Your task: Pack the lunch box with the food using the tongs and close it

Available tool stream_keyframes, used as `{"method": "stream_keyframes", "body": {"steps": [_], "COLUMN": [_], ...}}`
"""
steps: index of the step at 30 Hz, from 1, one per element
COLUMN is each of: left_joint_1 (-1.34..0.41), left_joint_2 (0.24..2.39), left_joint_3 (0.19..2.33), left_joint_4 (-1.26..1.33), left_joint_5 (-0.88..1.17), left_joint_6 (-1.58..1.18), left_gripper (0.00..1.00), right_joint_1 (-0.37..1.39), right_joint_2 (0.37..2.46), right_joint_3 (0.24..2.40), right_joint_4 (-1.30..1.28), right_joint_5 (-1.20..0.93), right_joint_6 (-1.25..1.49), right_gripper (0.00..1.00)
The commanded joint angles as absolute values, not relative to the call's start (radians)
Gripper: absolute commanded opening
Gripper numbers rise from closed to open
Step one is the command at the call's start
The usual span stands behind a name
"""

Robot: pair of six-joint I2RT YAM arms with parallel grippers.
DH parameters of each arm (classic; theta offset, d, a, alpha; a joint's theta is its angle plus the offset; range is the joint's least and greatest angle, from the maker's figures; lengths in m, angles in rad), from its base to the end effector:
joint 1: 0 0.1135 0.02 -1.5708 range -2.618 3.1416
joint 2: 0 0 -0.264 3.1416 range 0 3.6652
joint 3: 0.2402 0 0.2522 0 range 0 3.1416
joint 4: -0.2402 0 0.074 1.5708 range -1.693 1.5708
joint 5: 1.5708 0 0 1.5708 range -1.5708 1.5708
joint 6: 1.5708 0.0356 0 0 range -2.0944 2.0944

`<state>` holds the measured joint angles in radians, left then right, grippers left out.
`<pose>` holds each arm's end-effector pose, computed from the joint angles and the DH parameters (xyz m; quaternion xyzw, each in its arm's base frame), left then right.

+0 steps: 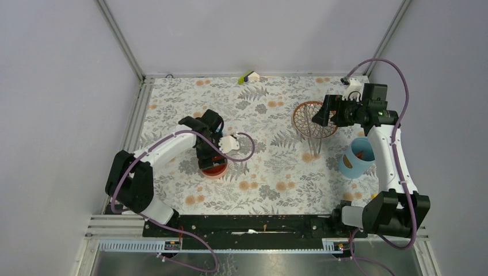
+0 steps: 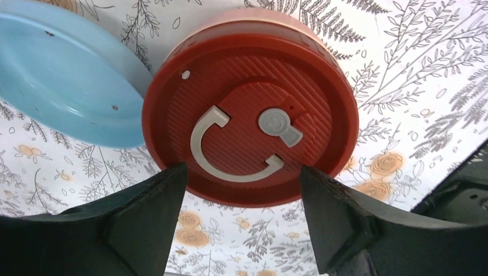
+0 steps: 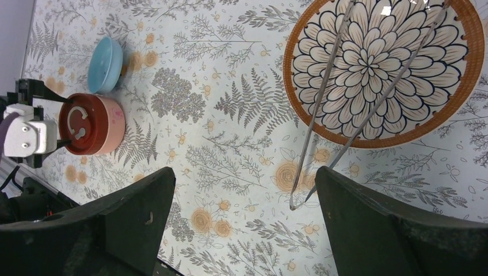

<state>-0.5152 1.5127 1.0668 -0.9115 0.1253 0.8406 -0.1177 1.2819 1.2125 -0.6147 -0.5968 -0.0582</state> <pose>0.2369 -0.1392 0.2187 0.6276 0.7688 -0.0442 0.1150 0.2739 -0.0122 0.3441 -0.1004 0.8668 0.2285 0.4318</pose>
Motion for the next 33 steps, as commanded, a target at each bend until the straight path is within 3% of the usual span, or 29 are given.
{"method": "stream_keyframes", "body": {"steps": [1, 7, 13, 26, 33], "left_joint_1": [-0.505, -0.460, -0.415, -0.408, -0.408], "left_joint_2": [1.530, 1.555, 1.609, 1.776, 1.837], "left_joint_3": [1.217, 1.346, 1.333, 1.287, 1.286], "left_joint_4": [-0.999, -0.930, -0.747, -0.578, -0.556], "left_joint_5": [0.132, 0.213, 0.217, 0.281, 0.257], "left_joint_6": [0.816, 0.744, 0.612, 0.419, 0.372], "left_gripper": [0.80, 0.80, 0.77, 0.62, 0.48], "right_joint_1": [-0.090, -0.068, -0.050, -0.043, -0.038], "right_joint_2": [1.291, 1.298, 1.297, 1.294, 1.298], "right_joint_3": [1.279, 1.307, 1.313, 1.307, 1.302], "right_joint_4": [-0.639, -0.667, -0.667, -0.669, -0.668], "right_joint_5": [-0.623, -0.609, -0.601, -0.591, -0.603], "right_joint_6": [-0.086, -0.103, -0.096, -0.092, -0.086], "right_gripper": [0.99, 0.99, 0.99, 0.99, 0.99]}}
